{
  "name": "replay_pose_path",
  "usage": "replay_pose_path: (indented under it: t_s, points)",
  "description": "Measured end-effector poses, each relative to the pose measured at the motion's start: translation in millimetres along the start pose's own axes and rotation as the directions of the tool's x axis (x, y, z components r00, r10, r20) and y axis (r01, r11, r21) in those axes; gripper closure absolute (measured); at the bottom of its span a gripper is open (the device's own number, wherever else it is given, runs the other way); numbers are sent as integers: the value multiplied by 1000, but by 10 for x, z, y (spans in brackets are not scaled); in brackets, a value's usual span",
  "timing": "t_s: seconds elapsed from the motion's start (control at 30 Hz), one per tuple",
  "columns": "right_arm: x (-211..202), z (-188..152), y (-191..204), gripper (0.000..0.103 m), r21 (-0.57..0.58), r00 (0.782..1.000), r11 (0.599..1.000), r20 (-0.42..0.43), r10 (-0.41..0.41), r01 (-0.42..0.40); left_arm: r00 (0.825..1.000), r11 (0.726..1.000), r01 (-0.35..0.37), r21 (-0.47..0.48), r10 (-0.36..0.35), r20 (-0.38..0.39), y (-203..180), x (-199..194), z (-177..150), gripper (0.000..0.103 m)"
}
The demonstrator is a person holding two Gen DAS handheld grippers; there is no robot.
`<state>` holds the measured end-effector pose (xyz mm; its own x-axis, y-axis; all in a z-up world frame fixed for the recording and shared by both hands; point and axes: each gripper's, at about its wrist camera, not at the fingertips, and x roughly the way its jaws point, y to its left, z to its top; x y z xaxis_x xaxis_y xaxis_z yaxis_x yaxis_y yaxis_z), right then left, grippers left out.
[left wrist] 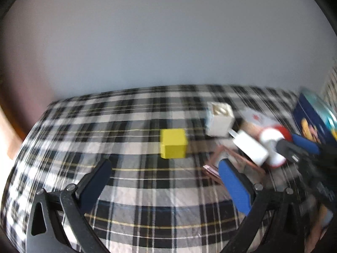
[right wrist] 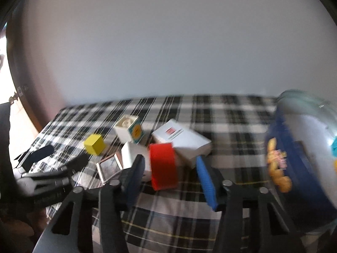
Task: Organize rigid objects
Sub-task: 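Grasp the red tape roll with the right tool while the left tool grasps the brown picture frame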
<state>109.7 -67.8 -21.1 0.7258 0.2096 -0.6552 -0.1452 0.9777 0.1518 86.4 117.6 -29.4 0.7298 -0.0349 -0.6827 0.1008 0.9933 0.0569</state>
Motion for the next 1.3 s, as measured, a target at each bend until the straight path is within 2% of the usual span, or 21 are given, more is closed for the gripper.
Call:
replay_pose_path:
  t_s: [0.03,0.2,0.33,0.57,0.7,0.8,0.87,0.9,0.97,1.0,1.13,1.3]
  points:
    - [74,9,0,63,11,1000,1000,-29,4,-4,1000,999,24,35,-23,-10,-53,6,-4,1]
    - [222,-20,-73,74,98,994,993,-84,67,-58,996,977,85,195,-80,-33,-363,14,-53,1]
    - [243,-42,-136,77,124,991,988,-90,100,-89,996,959,94,267,-93,-16,-518,-1,-60,1]
    - [-67,-121,-124,77,60,996,994,-21,89,-87,985,950,172,259,-163,-58,-558,64,-43,1]
    - [-282,-160,-148,77,11,997,998,41,69,-70,969,935,248,254,-237,-75,-668,58,-26,1]
    - [-399,-201,-214,77,-18,996,999,69,48,-47,978,946,203,253,-182,-102,-733,176,19,1]
    - [-455,-226,-273,77,-34,996,999,82,33,-30,981,955,170,243,-142,-129,-744,280,36,7]
    - [-483,-225,-310,77,-31,995,999,94,30,-27,979,958,174,228,-142,-149,-730,325,46,7]
    - [-556,-215,-407,77,-37,994,999,108,19,-15,967,960,218,173,-190,-168,-653,359,62,18]
    - [-552,-205,-421,77,-37,994,999,110,19,-15,962,959,240,148,-214,-172,-619,364,67,18]
    - [-508,-201,-445,77,-18,995,999,96,36,-35,966,960,224,167,-196,-168,-638,310,12,19]
    - [-605,-169,-508,77,-4,992,999,122,42,-42,969,972,216,96,-201,-145,-527,214,-38,19]
